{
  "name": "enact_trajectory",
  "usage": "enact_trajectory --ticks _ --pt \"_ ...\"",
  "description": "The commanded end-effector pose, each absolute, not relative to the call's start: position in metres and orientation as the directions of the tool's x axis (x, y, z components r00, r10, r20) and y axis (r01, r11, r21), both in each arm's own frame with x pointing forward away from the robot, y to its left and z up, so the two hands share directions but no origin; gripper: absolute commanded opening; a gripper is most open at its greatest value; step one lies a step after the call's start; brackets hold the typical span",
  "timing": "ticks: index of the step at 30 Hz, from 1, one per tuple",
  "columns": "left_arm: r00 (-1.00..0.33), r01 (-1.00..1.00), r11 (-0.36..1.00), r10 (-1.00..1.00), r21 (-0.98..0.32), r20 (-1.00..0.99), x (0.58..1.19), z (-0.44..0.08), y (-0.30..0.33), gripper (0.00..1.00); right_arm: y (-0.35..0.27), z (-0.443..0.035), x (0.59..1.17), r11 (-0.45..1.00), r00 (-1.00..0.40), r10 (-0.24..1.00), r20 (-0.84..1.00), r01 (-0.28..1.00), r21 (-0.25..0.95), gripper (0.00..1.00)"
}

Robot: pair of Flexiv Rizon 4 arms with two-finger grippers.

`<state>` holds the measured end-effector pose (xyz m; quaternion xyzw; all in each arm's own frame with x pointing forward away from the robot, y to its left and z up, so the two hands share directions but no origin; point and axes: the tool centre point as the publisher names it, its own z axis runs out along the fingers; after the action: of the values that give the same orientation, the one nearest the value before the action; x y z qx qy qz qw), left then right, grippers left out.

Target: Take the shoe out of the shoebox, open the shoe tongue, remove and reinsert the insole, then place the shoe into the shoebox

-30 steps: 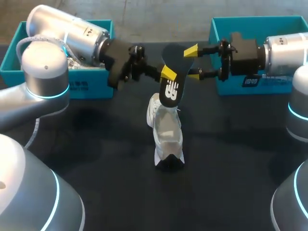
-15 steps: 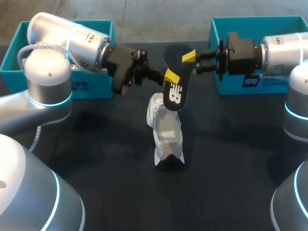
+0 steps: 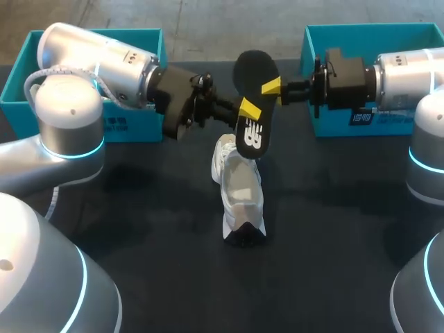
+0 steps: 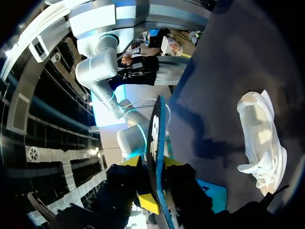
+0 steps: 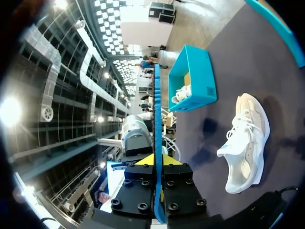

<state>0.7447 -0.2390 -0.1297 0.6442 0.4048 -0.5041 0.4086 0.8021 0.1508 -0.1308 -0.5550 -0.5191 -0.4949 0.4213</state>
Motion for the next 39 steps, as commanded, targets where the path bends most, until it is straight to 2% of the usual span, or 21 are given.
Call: enact_trajectory --ticks 1,16,24,39 --pt "0.144 0.944 -0.314 0.122 0.099 -0.982 0.743 -0.126 -0.234 1.00 0.148 -0.135 0.802 -0.111 -0.028 0.158 0.987 0.993 0.046 0.00" --pt "0.093 0.957 -0.290 0.291 0.004 -0.952 0.760 -0.112 -0.200 1.00 0.146 -0.149 0.808 -0.110 -0.013 0.166 0.986 0.993 0.031 0.00" --pt "-0.044 0.960 -0.221 0.483 -0.170 -0.874 0.769 -0.106 -0.183 1.00 0.147 -0.156 0.809 -0.105 -0.005 0.170 0.985 0.994 0.023 0.00" --pt "-0.070 0.942 -0.194 0.686 -0.275 -0.724 0.788 -0.087 -0.180 1.00 0.150 -0.172 0.804 -0.100 0.021 0.173 0.985 0.995 -0.003 0.00"
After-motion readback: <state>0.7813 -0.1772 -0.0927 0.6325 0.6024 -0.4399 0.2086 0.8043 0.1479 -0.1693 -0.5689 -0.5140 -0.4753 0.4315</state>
